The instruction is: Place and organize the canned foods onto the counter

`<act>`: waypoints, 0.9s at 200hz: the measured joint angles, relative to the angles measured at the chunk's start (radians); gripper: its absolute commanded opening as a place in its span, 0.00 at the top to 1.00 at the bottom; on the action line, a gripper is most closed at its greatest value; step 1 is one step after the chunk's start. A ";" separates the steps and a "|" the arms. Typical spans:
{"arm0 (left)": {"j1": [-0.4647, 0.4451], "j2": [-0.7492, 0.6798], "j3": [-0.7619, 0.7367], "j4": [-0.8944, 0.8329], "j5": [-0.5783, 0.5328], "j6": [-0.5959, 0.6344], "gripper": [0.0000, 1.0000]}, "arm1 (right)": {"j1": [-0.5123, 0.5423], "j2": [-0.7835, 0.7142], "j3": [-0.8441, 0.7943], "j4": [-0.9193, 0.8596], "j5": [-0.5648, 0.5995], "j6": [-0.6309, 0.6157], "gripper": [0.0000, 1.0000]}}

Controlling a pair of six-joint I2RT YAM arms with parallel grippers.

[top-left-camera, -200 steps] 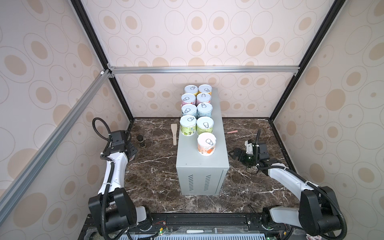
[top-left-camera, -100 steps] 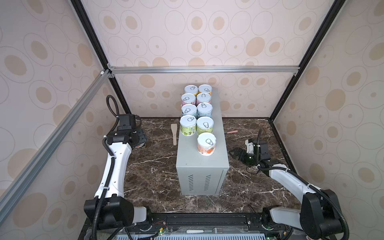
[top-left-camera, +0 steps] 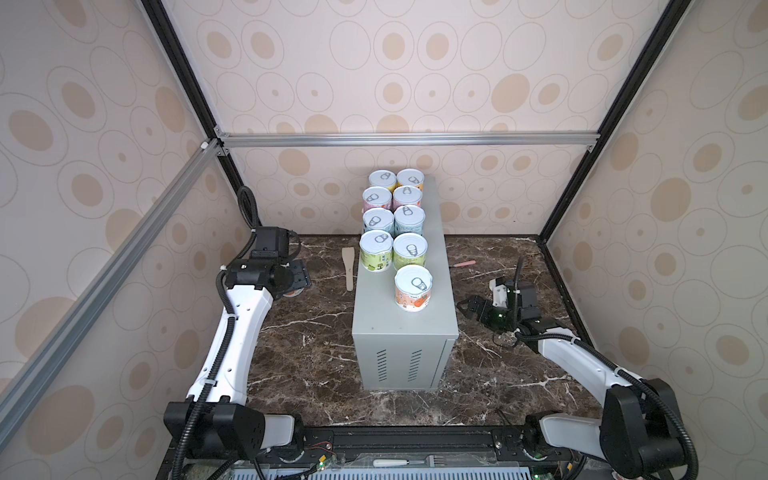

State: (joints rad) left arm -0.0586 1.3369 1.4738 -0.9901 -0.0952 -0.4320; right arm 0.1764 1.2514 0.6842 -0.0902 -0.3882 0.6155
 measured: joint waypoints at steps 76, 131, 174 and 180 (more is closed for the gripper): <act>-0.162 0.056 0.198 -0.054 -0.077 -0.033 0.46 | 0.000 0.005 0.000 0.000 0.003 -0.004 0.00; -0.289 0.091 0.325 -0.145 -0.132 -0.067 0.46 | 0.000 0.005 0.000 0.001 0.003 -0.003 0.00; -0.337 0.086 0.405 -0.205 -0.152 -0.091 0.46 | 0.000 0.005 0.000 0.001 0.002 -0.003 0.00; -0.341 0.083 0.407 -0.212 -0.153 -0.093 0.46 | 0.000 0.005 0.000 0.001 0.002 -0.003 0.00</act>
State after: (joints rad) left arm -0.3992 1.4200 1.8805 -1.2018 -0.2481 -0.5251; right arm 0.1764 1.2560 0.6842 -0.0895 -0.3859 0.6125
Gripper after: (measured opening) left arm 0.745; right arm 0.999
